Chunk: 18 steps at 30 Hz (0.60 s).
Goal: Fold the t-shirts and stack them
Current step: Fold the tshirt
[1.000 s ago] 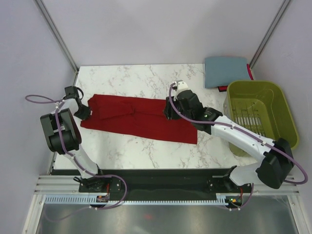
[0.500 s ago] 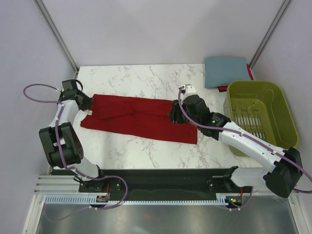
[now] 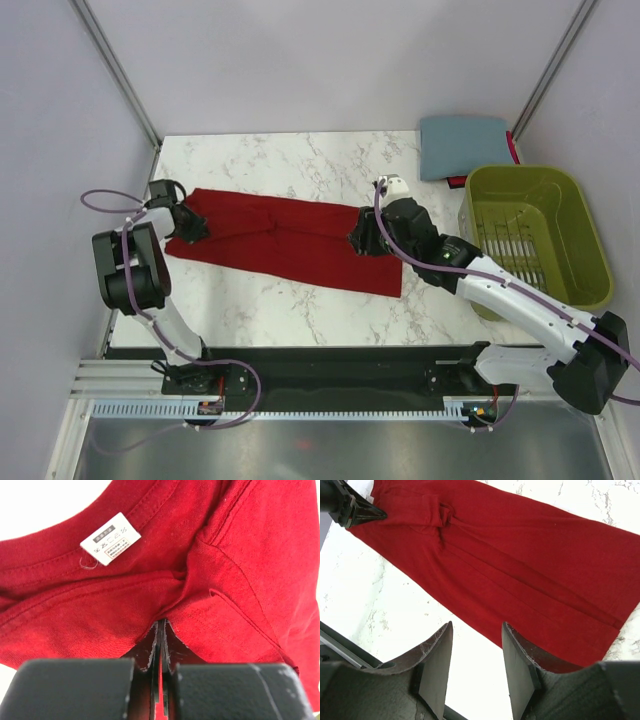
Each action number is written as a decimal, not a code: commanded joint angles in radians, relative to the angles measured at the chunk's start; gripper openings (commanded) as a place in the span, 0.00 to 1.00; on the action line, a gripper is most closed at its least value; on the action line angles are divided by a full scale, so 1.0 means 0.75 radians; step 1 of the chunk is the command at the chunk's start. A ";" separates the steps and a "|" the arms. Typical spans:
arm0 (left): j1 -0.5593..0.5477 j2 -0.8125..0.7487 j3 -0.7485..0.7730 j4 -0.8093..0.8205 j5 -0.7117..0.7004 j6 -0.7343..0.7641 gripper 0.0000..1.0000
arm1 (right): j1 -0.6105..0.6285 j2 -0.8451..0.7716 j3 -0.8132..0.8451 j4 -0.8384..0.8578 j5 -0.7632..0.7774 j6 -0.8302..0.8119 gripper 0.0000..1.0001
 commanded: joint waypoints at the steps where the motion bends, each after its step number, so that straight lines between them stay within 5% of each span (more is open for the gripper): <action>1: -0.026 0.101 0.071 0.011 -0.112 -0.016 0.02 | 0.006 -0.024 0.004 0.015 0.041 -0.008 0.52; 18: -0.149 0.639 0.916 -0.079 0.104 -0.012 0.02 | 0.004 0.152 0.028 0.086 0.401 -0.068 0.53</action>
